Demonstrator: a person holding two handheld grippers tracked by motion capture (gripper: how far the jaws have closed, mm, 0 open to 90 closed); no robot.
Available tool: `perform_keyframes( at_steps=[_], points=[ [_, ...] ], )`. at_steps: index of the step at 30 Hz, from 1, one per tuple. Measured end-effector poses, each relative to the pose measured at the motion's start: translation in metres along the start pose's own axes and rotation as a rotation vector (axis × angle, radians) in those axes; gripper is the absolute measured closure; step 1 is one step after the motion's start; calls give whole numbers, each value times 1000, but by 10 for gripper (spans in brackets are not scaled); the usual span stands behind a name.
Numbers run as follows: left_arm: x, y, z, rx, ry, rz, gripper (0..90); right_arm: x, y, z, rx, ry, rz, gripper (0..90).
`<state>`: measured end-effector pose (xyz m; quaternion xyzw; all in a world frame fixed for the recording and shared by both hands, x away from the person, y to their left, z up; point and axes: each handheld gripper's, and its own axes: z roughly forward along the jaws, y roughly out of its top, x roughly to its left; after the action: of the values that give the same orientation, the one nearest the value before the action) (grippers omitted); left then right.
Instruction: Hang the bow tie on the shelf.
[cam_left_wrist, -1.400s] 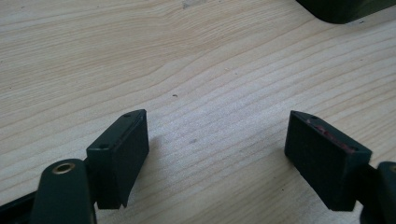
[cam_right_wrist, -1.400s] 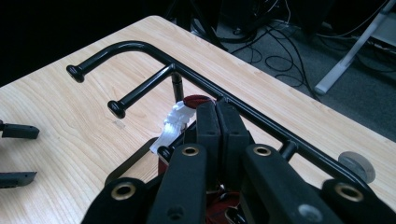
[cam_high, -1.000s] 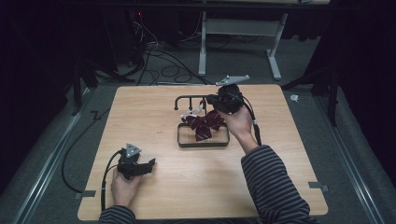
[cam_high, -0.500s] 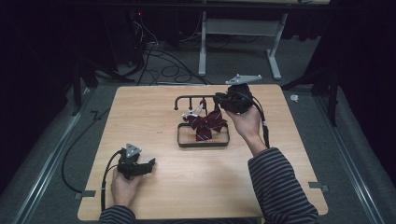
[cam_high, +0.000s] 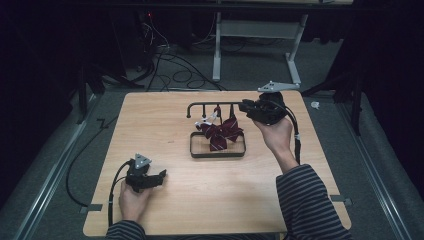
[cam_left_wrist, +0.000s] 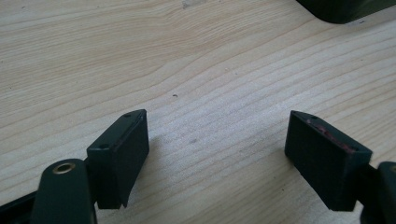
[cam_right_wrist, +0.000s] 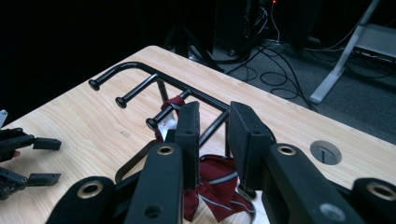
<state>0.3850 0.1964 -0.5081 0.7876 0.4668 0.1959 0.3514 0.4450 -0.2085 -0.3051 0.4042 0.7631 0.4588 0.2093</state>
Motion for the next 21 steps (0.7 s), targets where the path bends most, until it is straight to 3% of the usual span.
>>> perform_keyframes(
  at_steps=[13, 21],
  points=[
    [0, 0, 0, -2, 0, 0, 223, -15, -18, -23, -22, -12, 57, 737],
    [0, 0, 0, -2, 0, -1, 223, -19, -25, -33, -33, -15, 67, 730]
  ],
)
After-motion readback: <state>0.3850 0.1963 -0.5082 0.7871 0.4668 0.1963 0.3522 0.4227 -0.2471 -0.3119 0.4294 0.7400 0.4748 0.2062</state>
